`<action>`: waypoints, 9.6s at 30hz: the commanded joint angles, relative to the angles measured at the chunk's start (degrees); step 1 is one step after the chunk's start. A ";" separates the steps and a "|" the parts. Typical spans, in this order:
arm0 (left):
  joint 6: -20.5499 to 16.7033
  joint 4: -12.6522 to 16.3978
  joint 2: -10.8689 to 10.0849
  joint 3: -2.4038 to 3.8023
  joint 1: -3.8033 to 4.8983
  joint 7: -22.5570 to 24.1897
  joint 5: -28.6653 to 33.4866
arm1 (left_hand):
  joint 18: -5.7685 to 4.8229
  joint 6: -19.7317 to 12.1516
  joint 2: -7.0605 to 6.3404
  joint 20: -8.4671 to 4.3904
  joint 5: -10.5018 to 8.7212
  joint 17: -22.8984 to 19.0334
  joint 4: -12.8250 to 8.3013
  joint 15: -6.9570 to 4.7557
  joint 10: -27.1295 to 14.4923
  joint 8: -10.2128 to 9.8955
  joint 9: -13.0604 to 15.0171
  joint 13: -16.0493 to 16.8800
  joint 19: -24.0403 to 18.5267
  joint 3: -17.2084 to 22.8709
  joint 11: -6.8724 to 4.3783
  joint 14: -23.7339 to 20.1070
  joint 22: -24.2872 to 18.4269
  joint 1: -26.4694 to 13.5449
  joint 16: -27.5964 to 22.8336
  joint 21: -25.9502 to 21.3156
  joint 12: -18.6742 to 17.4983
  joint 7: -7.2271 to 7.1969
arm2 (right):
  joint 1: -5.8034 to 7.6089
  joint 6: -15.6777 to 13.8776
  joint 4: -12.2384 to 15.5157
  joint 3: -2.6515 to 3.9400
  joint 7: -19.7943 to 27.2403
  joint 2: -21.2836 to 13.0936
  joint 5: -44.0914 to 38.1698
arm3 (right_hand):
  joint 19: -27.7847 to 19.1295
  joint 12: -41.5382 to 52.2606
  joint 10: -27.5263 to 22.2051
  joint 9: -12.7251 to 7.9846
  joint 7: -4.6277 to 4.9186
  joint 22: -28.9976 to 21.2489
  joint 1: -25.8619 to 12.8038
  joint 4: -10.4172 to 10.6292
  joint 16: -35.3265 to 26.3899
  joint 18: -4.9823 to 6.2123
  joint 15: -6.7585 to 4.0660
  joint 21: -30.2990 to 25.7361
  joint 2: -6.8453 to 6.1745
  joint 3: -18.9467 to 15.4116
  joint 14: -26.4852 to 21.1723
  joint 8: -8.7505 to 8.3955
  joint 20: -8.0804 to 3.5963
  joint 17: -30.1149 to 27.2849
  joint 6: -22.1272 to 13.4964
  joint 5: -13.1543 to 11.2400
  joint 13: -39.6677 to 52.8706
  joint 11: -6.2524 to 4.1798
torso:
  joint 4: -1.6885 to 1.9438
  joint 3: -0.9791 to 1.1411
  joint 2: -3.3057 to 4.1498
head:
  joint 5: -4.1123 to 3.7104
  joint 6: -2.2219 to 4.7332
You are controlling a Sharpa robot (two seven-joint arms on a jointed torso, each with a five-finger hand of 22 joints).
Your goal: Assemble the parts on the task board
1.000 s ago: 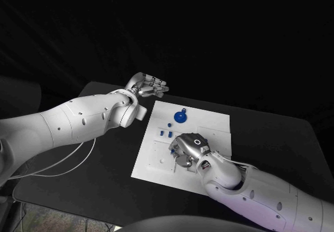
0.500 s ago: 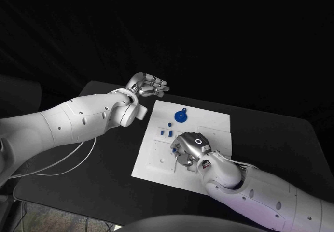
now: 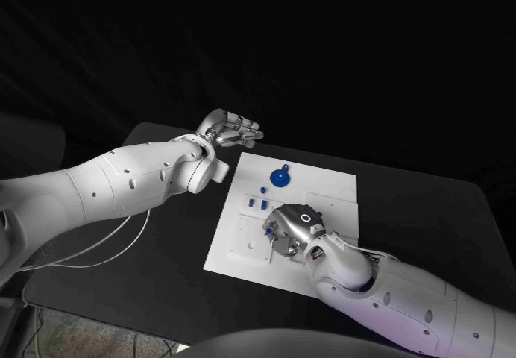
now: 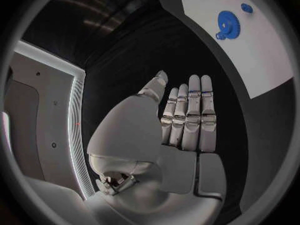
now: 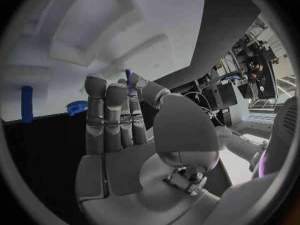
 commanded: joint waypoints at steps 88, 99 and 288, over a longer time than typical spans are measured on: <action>3.64 -0.15 0.31 -0.17 0.04 -0.98 0.08 | -0.56 0.00 0.69 0.15 -0.25 -0.22 -0.25 0.32 -1.03 -0.25 0.02 -0.06 0.09 -0.46 0.12 -0.58 -0.87 0.81 -0.16 0.20 0.09 0.22 | -0.42 1.68 -1.84 -1.55 -3.82 1.65 -1.84 | 2.56 0.22 0.61 0.02 -0.06 0.70 0.42 -0.07 0.12 0.58 -0.40 0.20 -0.19 0.34 0.01 0.24 -0.41 0.00 0.48 0.15 0.06 0.07 | -0.03 0.01 0.01 | 0.12 -0.57; 4.15 -0.14 0.39 -0.19 0.04 -1.21 0.09 | -0.57 -0.07 0.77 0.19 -0.26 -0.26 -0.17 0.36 -1.17 -0.25 0.02 -0.06 0.05 -0.56 0.16 -0.65 -1.04 0.86 -0.17 0.21 0.08 0.25 | -0.42 2.31 -2.68 -1.55 -3.48 2.03 -0.54 | 2.52 0.21 0.32 -0.03 0.04 0.52 0.36 0.04 -0.03 0.58 -0.34 -0.33 -0.22 0.24 -0.02 0.24 -0.36 -0.08 0.14 0.19 0.04 0.15 | -0.02 -0.03 -0.01 | 0.02 -0.64; 5.42 -2.40 0.53 -0.18 0.02 -0.22 2.90 | -0.69 0.01 0.03 0.16 3.41 -0.52 -0.97 0.37 -0.60 -0.23 0.03 -0.06 -1.03 2.01 0.01 -1.01 1.24 -0.29 -0.17 0.19 0.09 0.22 | 1.22 6.94 7.21 7.70 6.03 -2.80 12.88 | 2.19 0.19 -0.86 -0.24 0.18 -7.35 0.95 1.52 -2.55 0.79 -0.36 -2.80 1.17 -2.20 0.37 0.30 -0.48 -2.07 -0.34 -0.25 -0.13 0.30 | 0.02 -0.07 0.05 | -0.17 0.57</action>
